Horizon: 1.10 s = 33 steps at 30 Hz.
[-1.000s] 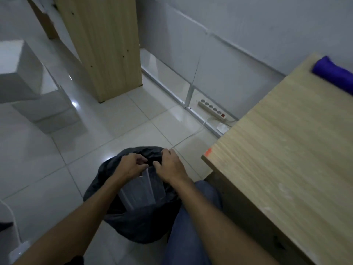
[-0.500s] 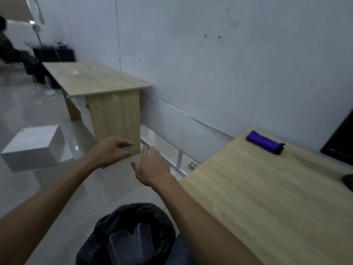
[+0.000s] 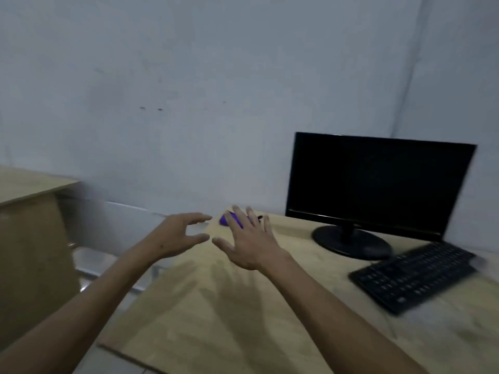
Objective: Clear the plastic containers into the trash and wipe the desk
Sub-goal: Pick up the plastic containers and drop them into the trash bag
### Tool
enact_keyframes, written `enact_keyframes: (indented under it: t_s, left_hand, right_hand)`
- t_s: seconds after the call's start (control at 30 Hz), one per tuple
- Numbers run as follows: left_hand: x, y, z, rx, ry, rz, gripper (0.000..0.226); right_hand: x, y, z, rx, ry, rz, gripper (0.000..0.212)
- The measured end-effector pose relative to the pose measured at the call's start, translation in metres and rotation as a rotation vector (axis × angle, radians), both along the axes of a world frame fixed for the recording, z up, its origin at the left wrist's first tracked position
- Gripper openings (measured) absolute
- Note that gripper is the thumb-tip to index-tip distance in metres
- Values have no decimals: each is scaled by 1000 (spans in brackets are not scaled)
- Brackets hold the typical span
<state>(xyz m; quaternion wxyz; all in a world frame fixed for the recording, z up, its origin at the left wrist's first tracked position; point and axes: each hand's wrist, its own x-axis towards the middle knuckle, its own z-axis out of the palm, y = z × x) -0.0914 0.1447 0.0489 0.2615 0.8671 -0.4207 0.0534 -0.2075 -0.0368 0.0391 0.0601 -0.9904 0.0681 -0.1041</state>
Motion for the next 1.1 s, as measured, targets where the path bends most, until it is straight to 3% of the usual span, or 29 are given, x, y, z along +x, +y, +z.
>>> enact_keyframes:
  t_s: [0.27,0.5,0.7,0.87,0.97,1.1]
  left_hand:
    - [-87,-190,-19,63,-41,-343,61]
    - [-182,-322,-38,140,-99,-526,66]
    - [-254,-410,-46,133,-55,-707,57]
    - [-302,-473,-53,-30,243,-670,26]
    - [-316,-514,-62,-101,593,-570,12]
    - [-327,-562,-71,-129,1027,-469,14]
  right_hand:
    - [-138,-163,-15,30,-18,-325,80]
    - [-255,-252,-32,70,-22,-626,78]
    - [-342,-319,-52,147,-46,-882,75]
    - [-390,-376,-65,137,-61,-1048,70]
    - [-403,-404,-69,78,-120,-1096,59]
    - [-413,-443,-79,-32,-110,-1132,44]
